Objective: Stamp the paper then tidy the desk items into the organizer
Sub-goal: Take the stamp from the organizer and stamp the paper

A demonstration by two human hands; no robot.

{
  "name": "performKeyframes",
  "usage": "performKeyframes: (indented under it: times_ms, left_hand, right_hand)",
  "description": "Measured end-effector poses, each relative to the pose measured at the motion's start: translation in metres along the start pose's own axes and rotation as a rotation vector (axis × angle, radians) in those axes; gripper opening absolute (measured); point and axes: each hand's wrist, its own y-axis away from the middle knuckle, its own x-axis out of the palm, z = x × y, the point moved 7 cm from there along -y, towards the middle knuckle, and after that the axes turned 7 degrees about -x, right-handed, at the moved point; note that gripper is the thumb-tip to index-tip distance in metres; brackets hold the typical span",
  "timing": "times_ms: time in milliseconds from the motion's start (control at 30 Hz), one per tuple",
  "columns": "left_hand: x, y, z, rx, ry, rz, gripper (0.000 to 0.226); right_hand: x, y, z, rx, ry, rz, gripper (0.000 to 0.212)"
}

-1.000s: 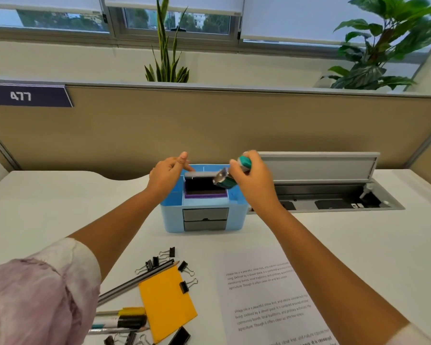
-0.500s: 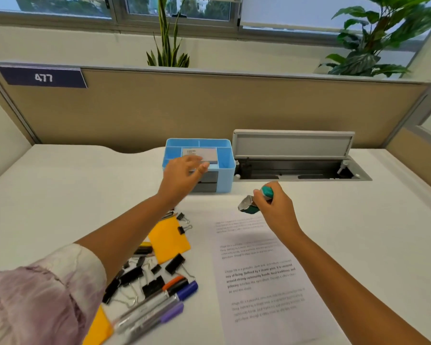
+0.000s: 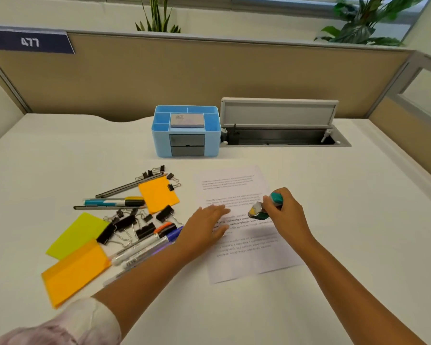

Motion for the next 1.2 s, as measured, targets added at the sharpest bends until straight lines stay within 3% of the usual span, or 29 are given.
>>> performKeyframes:
  times_ms: [200,433,767,1200]
  left_hand:
    - [0.020,0.019,0.005,0.051,-0.216,-0.046,0.047]
    - [0.022,0.019,0.004,0.073,-0.219,-0.035,0.047]
    - [0.020,0.020,0.005,0.067,-0.160,-0.042,0.046]
    - [0.020,0.019,0.004,0.074,-0.162,-0.031,0.045]
  right_hand:
    - [-0.015,0.030,-0.024,0.052,0.009,-0.011,0.016]
    - [-0.017,0.050,-0.033,0.046,0.059,-0.016,0.026]
    - [-0.014,0.055,-0.041,0.085,0.041,0.027,0.021]
    - [-0.007,0.051,-0.030,0.006,0.116,0.025,0.035]
